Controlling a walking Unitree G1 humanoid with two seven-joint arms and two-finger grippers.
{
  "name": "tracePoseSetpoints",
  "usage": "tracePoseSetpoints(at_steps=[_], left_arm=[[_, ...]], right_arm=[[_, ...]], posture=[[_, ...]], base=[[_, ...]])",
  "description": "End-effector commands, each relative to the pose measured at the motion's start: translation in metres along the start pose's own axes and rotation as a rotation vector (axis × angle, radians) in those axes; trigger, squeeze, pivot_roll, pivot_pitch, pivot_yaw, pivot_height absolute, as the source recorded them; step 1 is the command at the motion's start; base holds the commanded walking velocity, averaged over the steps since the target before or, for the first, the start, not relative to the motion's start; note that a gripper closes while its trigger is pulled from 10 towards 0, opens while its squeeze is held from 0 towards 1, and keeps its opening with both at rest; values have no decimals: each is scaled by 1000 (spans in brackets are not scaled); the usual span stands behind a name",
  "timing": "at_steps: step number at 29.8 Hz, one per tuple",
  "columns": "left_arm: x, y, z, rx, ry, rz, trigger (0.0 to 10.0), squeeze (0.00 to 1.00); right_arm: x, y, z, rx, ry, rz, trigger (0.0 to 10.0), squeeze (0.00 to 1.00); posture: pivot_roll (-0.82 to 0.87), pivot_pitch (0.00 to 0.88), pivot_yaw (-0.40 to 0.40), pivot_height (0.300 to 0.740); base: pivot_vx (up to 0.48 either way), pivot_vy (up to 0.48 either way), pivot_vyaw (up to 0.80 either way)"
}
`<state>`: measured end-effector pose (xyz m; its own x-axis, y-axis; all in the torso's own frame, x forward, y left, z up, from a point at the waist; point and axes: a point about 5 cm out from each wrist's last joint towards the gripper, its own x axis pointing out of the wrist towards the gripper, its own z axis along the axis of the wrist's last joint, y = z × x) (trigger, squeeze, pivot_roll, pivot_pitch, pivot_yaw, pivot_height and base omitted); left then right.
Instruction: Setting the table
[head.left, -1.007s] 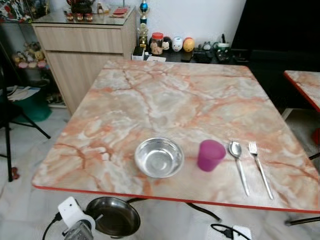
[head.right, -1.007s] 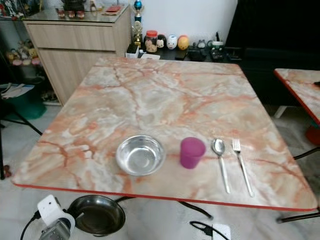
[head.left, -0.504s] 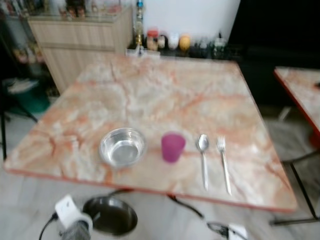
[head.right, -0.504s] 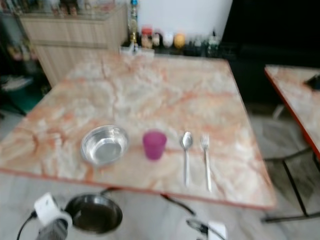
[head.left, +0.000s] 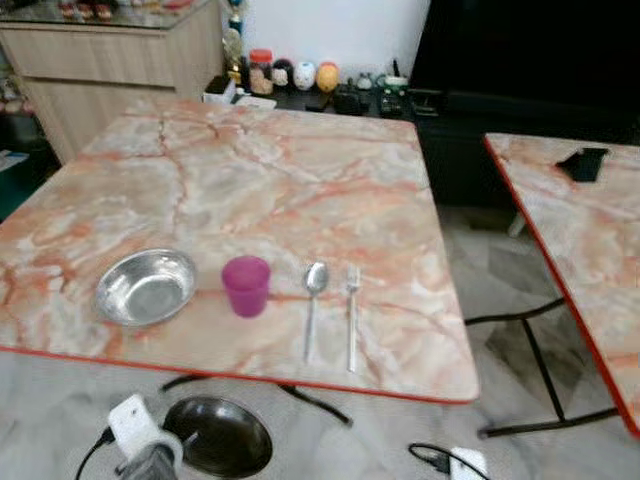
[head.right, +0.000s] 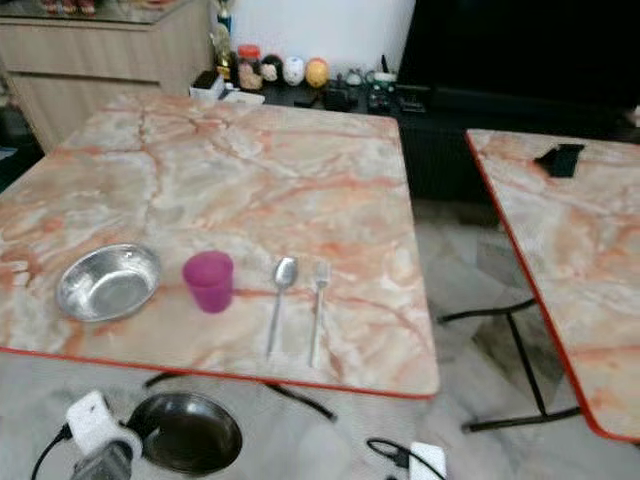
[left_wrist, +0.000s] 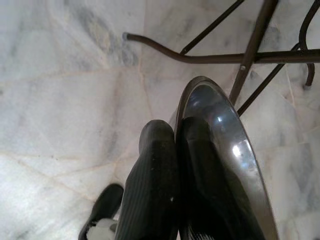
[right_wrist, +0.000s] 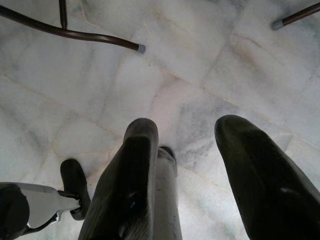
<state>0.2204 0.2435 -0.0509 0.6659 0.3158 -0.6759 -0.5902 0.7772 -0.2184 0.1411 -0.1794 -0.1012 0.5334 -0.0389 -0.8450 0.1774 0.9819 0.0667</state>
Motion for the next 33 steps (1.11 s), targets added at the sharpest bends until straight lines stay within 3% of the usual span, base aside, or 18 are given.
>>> tracePoseSetpoints(at_steps=[1,7,33], left_arm=[[0,-7,-3,7,10,-18,10000,0],[0,-11,-2,24,8,-35,10000,0],[1,-15,-1,11,3,-33,10000,0]], right_arm=[[-1,-10,1,-1,-6,-26,10000,0],[-1,-9,0,-18,17,-18,10000,0],[0,-10,4,-5,5,-21,10000,0]], posture=[[3,0,-23,740],[2,0,-24,740],[7,0,-33,740]], base=[[0,-356,0],[0,-356,-509],[0,-353,0]])
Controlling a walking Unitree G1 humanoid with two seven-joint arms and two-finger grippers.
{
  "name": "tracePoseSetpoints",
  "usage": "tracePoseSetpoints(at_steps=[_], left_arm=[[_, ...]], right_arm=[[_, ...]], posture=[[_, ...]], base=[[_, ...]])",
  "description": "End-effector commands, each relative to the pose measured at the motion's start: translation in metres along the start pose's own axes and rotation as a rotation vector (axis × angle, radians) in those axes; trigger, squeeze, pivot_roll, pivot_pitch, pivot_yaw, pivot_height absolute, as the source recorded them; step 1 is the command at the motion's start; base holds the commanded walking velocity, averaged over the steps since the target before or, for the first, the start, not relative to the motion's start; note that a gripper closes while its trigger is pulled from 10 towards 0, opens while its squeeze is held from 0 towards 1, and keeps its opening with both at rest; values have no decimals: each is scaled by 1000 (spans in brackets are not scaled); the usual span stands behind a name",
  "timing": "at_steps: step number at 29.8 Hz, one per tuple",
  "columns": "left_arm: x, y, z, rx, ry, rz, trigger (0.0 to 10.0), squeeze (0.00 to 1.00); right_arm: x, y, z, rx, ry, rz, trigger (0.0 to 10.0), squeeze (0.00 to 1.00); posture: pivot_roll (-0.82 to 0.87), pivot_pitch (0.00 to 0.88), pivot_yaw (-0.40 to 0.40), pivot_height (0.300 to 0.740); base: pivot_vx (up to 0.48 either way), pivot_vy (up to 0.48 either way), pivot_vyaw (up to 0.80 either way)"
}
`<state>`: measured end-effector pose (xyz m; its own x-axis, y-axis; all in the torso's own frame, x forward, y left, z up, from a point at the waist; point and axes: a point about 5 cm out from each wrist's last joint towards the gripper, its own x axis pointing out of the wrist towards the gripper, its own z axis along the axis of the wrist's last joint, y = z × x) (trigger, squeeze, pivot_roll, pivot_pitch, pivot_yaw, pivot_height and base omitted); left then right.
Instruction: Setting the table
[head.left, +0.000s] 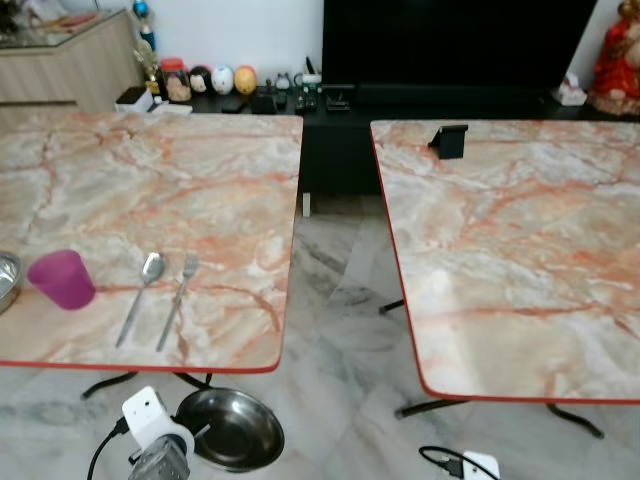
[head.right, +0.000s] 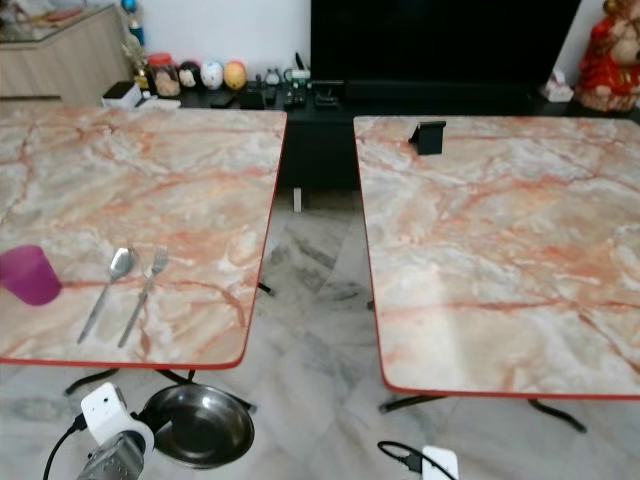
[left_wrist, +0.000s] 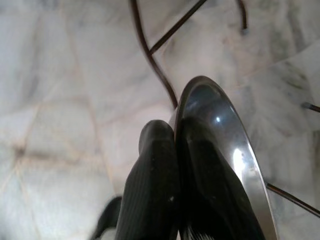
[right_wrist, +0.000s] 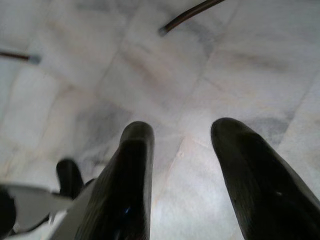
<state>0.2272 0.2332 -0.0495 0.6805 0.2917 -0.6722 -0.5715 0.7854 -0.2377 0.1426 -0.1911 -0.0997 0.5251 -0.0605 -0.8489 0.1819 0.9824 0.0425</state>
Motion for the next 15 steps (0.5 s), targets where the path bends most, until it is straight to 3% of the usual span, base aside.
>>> tracePoseSetpoints(at_steps=[1,15], left_arm=[[0,-2,1,13,-1,-5,10000,0],[0,-3,-1,26,5,-12,10000,0]], right_arm=[[0,1,0,4,0,2,10000,0],[0,2,0,4,0,10,10000,0]], posture=[[7,0,-33,740],[0,0,-30,740]], base=[[0,-352,0],[0,-354,0]])
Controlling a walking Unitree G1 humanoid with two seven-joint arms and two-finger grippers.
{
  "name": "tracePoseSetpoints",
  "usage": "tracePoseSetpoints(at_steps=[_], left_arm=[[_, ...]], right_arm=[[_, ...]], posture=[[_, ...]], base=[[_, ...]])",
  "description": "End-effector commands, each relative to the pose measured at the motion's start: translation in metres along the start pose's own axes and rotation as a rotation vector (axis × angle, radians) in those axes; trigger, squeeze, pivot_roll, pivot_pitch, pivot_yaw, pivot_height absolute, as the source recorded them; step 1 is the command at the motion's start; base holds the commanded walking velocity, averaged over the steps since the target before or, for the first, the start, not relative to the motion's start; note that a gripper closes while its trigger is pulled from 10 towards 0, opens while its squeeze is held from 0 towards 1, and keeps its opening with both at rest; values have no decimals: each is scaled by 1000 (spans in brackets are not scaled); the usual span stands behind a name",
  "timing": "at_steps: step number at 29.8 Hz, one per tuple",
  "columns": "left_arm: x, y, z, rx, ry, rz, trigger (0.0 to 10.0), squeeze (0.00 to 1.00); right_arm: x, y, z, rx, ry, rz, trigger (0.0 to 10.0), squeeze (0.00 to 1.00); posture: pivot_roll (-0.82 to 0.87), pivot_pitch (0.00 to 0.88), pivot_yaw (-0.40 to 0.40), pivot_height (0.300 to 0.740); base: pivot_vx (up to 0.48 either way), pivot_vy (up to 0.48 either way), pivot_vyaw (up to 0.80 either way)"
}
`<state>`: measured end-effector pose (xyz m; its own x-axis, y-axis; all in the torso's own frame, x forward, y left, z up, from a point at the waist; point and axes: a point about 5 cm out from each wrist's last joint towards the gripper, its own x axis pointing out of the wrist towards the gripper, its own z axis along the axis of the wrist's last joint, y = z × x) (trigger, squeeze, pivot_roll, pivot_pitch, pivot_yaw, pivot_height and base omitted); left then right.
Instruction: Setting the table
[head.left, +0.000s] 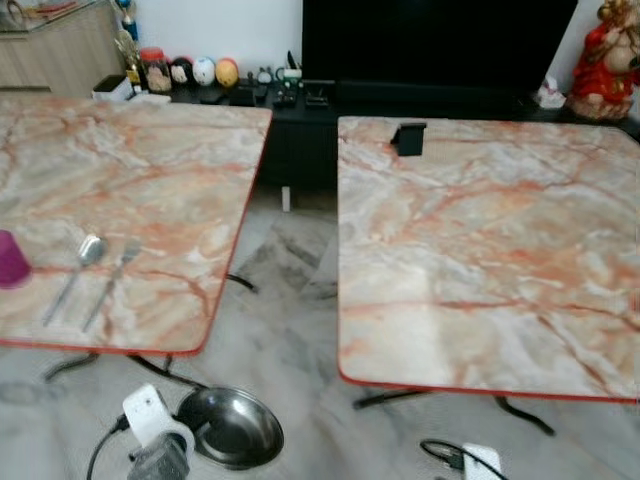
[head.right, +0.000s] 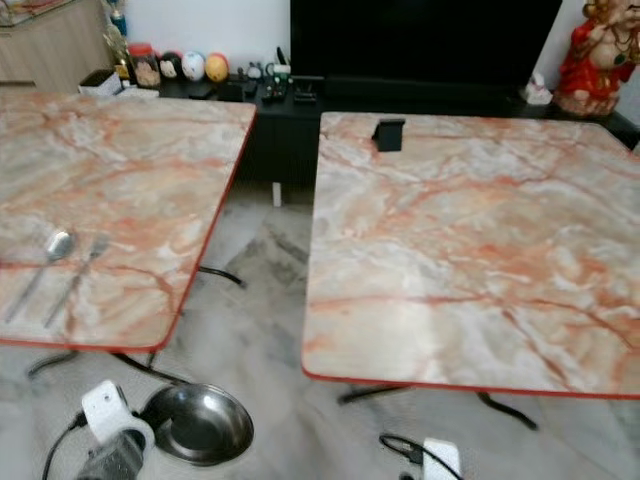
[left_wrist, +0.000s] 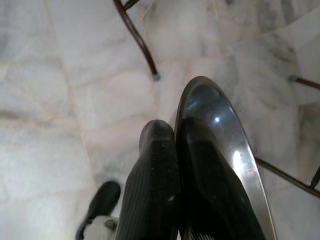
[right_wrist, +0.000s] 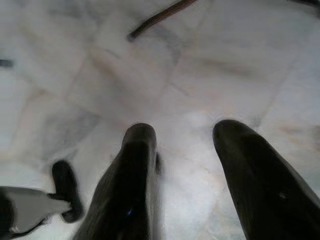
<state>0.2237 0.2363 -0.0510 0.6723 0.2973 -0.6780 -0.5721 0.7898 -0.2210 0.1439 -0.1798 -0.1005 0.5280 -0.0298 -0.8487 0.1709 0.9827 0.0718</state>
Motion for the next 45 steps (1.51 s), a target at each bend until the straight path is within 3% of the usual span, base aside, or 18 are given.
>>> tracePoseSetpoints(at_steps=[1,45], left_arm=[[1,-8,0,12,0,-21,10000,0],[0,-14,-2,20,8,-39,10000,0]], right_arm=[[-1,-9,1,-3,-2,-20,10000,0],[-1,-9,2,-12,-4,-30,10000,0]], posture=[[0,0,-30,740],[-9,0,-28,740]], base=[[0,-352,0],[0,-353,0]])
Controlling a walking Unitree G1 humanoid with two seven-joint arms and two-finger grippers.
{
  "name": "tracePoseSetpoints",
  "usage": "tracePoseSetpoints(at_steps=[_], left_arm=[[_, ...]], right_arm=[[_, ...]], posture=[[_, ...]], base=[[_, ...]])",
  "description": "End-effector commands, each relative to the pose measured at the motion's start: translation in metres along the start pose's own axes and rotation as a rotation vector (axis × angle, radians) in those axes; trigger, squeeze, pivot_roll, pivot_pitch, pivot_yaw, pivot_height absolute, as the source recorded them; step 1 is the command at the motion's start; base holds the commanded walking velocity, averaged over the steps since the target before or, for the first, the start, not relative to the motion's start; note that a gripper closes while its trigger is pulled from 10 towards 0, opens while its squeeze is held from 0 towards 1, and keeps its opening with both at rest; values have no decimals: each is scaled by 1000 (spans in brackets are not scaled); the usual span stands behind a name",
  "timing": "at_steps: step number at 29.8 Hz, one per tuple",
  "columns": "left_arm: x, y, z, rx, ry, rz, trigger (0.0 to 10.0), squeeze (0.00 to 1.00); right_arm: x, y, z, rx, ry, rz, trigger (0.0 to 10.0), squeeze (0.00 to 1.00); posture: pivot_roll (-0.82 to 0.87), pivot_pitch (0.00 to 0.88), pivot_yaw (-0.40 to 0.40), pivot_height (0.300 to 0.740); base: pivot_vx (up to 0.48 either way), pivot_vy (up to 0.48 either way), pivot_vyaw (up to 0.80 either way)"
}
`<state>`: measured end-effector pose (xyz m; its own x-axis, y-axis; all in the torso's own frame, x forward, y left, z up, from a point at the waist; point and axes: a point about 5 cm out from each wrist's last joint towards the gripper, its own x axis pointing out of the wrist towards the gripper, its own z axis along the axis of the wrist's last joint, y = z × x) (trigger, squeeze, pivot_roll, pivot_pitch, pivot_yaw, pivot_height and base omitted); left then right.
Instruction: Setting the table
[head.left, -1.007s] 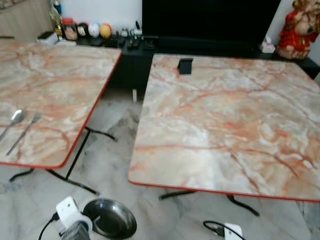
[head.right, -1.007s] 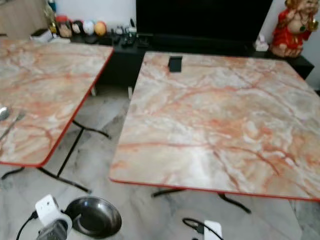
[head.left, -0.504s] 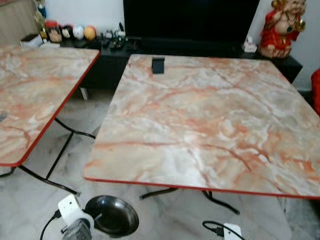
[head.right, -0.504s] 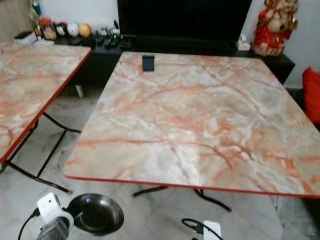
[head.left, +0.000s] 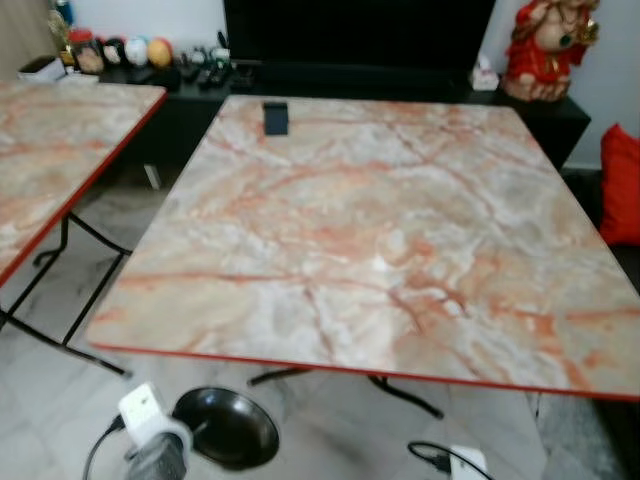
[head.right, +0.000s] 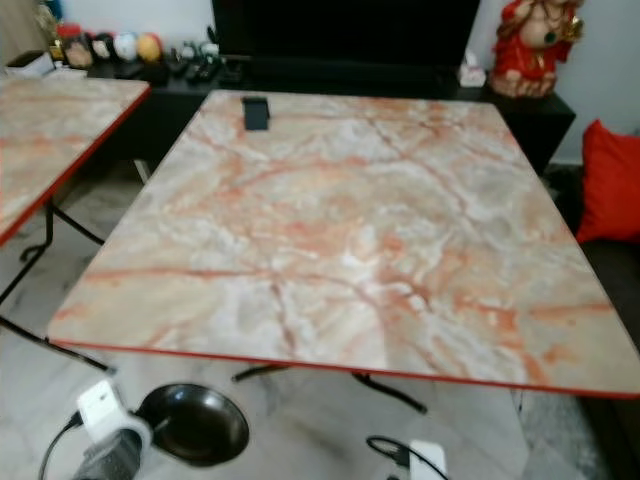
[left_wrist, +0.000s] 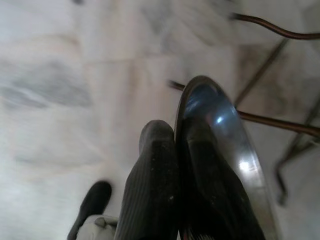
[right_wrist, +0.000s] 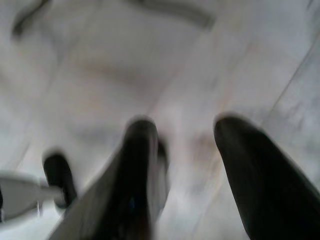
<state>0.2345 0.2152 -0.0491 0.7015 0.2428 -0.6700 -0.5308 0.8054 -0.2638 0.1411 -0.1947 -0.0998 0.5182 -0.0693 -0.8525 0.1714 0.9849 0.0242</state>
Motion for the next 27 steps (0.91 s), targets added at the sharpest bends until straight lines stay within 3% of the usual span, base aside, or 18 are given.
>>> tracePoseSetpoints(at_steps=[1,14,27], left_arm=[[0,9,3,23,0,21,10000,0],[0,3,0,70,21,-21,10000,0],[-1,-1,-7,202,83,-111,10000,0]], right_arm=[[1,6,1,14,-7,10,10000,0],[1,6,3,26,-15,-2,10000,0],[1,7,1,43,-12,0,10000,0]], posture=[[-9,0,-28,740],[-13,0,-22,740],[-12,0,-5,740]], base=[[0,-352,0],[0,-347,0],[0,0,-33]])
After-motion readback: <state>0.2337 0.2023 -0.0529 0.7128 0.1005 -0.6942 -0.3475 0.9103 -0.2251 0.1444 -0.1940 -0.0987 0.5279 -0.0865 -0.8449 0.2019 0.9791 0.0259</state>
